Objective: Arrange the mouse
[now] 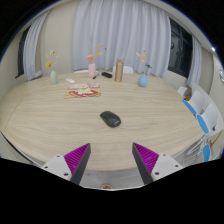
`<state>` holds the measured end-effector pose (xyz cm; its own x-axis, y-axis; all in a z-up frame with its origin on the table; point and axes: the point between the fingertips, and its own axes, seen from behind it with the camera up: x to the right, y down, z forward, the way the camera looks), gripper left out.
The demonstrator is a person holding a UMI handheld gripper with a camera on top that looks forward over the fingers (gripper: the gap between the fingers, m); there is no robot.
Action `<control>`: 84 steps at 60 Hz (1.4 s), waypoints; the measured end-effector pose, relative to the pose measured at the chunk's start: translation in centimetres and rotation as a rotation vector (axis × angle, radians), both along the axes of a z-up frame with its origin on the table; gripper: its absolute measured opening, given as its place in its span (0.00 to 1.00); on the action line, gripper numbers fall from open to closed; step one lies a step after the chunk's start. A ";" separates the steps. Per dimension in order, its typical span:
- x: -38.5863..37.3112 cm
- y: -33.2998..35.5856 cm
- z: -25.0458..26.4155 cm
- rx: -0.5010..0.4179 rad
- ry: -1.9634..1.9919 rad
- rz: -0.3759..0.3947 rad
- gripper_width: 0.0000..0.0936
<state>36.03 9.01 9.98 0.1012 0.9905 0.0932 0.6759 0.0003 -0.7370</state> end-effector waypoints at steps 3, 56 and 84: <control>-0.9 0.5 -0.4 -0.003 0.014 0.012 0.92; -22.7 4.2 -11.1 -0.068 -0.022 0.099 0.92; -23.5 5.0 -11.5 -0.090 -0.075 0.027 0.83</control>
<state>12.51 14.04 -1.57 0.0709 0.9974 0.0103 0.7299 -0.0448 -0.6820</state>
